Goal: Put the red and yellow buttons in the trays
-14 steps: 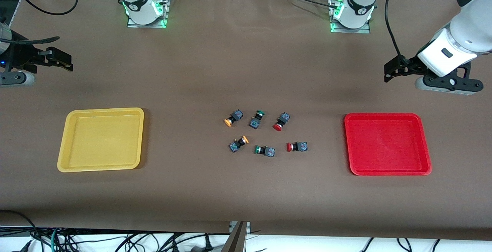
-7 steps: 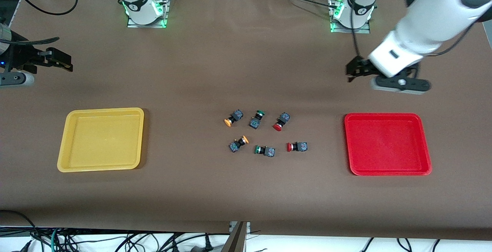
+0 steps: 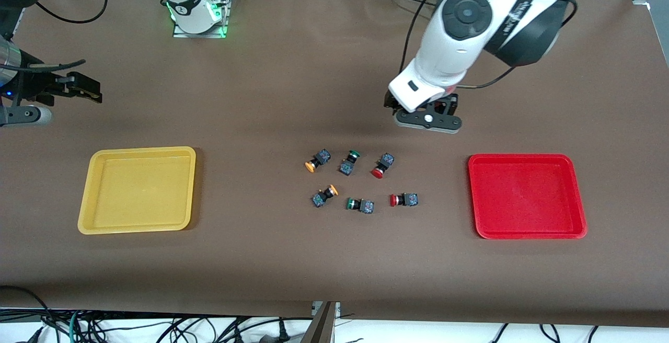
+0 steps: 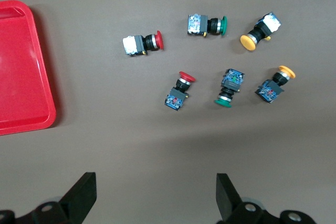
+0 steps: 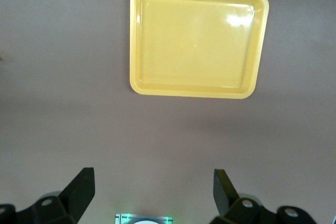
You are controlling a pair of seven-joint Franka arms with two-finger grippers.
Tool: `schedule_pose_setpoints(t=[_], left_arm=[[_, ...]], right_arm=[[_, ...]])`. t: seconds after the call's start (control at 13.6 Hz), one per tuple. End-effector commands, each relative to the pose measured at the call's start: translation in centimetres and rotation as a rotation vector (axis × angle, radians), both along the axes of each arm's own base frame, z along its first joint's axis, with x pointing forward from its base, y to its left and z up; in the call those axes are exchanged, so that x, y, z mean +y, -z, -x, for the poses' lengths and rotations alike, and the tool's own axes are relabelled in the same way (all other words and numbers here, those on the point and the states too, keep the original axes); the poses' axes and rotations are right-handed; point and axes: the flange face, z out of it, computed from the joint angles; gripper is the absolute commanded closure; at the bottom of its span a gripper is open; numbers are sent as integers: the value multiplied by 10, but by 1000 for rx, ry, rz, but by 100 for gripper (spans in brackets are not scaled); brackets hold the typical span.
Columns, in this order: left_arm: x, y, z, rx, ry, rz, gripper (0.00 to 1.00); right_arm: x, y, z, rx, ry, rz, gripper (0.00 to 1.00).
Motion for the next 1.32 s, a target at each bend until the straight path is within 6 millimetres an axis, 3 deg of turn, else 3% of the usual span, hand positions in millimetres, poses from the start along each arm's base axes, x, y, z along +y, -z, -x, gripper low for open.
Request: schedule_pose_setpoints(t=[0.0, 0.37, 0.66, 0.81, 1.03, 1.25], left_arm=[[-7, 33, -14, 15, 2, -23, 0], [-22, 109, -26, 1, 75, -62, 0], [-28, 165, -12, -33, 131, -55, 0], [-25, 195, 0, -79, 187, -62, 0], [-19, 229, 1, -104, 240, -53, 0], [-17, 251, -5, -109, 283, -22, 0]], right_arm=[[2, 10, -10, 2, -8, -11, 0], [6, 53, -30, 45, -18, -11, 0], [14, 97, -54, 36, -16, -16, 0], [34, 116, -65, 13, -42, -20, 0], [61, 147, -77, -11, 51, -6, 0], [108, 175, -83, -41, 136, -1, 0]])
